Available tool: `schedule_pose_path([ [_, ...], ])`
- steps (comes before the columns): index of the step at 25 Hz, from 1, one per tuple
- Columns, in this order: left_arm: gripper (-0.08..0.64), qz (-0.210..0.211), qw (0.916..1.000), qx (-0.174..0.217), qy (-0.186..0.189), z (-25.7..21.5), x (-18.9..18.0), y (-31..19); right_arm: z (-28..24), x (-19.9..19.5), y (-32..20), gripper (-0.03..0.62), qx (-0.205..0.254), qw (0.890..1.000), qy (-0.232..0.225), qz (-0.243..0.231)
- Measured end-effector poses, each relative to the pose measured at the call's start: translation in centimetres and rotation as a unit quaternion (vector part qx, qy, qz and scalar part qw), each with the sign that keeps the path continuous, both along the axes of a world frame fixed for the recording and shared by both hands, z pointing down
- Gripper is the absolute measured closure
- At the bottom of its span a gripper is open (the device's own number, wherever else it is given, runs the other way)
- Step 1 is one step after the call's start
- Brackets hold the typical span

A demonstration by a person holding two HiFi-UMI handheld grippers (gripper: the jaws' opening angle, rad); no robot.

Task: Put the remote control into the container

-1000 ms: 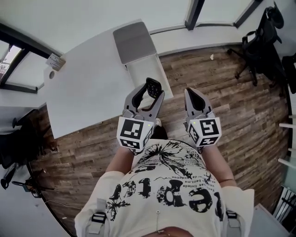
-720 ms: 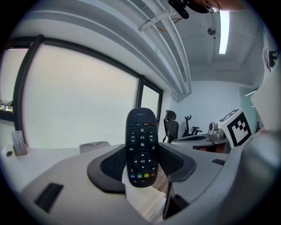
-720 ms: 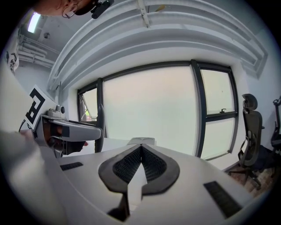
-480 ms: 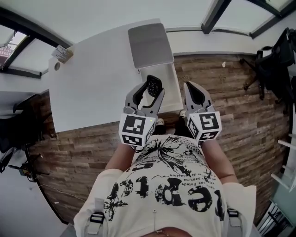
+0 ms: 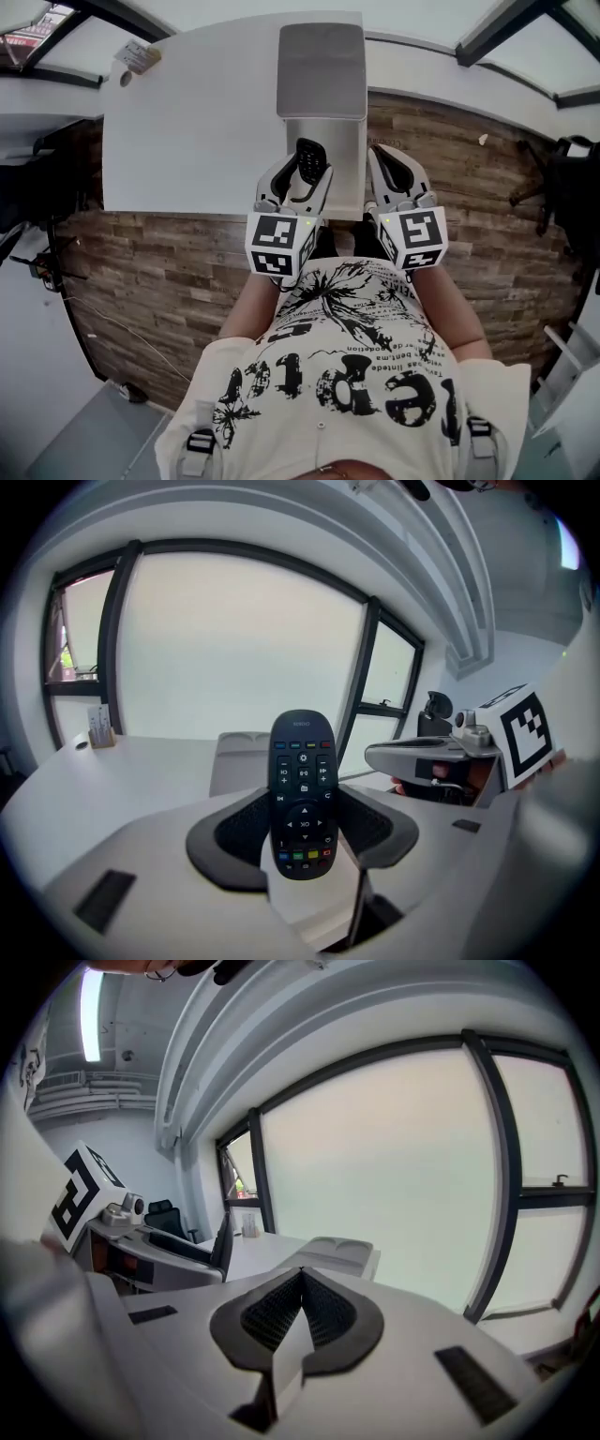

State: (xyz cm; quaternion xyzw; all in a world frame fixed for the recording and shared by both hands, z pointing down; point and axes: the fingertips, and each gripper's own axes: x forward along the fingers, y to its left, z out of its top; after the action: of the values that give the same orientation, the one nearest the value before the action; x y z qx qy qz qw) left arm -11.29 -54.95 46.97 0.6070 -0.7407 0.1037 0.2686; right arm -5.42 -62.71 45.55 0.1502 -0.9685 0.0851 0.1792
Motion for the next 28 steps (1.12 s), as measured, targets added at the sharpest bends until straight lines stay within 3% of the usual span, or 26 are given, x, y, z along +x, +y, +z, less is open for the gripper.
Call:
schedule_pose_path([
  [6,0.327,-0.059,0.9972,-0.046,0.005,3.5,-0.2,-0.8,2.9,-0.6,-0.1,0.589,-0.016,0.998,0.019,-0.064],
  [15,0.327,-0.101,0.9833,-0.139,0.06,11.5,0.2,0.1,6.1,-0.6,-0.8,0.589,-0.053,0.993,0.043,-0.101],
  [28,0.327,-0.085,0.9616,-0.246,0.087,17.5,0.0,-0.6,8.2,-1.5,-3.0,0.589,-0.07,0.991,0.056,-0.094],
])
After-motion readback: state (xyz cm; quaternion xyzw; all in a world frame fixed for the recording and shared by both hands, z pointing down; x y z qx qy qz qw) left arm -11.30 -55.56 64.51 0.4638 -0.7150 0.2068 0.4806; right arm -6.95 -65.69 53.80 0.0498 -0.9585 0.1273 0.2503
